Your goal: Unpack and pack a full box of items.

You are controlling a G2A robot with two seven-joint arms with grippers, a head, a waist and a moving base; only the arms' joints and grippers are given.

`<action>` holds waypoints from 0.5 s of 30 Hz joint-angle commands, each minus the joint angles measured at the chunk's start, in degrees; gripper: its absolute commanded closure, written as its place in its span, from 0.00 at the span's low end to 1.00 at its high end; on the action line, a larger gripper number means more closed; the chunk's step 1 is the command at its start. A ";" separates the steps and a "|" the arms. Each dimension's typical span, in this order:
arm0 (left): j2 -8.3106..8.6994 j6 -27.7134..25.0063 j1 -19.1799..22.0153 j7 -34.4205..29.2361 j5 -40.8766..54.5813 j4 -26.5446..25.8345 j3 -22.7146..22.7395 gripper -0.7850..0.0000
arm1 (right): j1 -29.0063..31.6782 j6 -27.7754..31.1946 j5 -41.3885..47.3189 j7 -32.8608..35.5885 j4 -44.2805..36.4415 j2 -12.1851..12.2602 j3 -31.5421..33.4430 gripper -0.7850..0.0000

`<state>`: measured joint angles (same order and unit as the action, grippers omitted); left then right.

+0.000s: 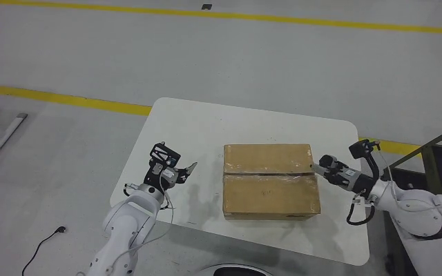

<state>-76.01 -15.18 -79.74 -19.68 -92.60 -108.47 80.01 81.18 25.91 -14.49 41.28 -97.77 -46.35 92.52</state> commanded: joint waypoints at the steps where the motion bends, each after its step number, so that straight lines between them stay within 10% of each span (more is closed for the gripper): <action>1: 0.00 0.00 0.00 0.00 0.00 0.00 0.00 0.00 | -1.97 0.43 0.39 1.07 1.18 -0.20 -2.42 0.42; 15: 0.00 0.00 0.00 0.00 0.00 0.00 0.00 0.00 | -12.89 -1.22 -6.72 4.86 7.17 -1.61 -14.08 0.35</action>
<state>-76.01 -15.18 -79.74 -19.68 -92.60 -108.47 80.01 68.83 25.05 -20.14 45.75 -90.75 -47.90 78.98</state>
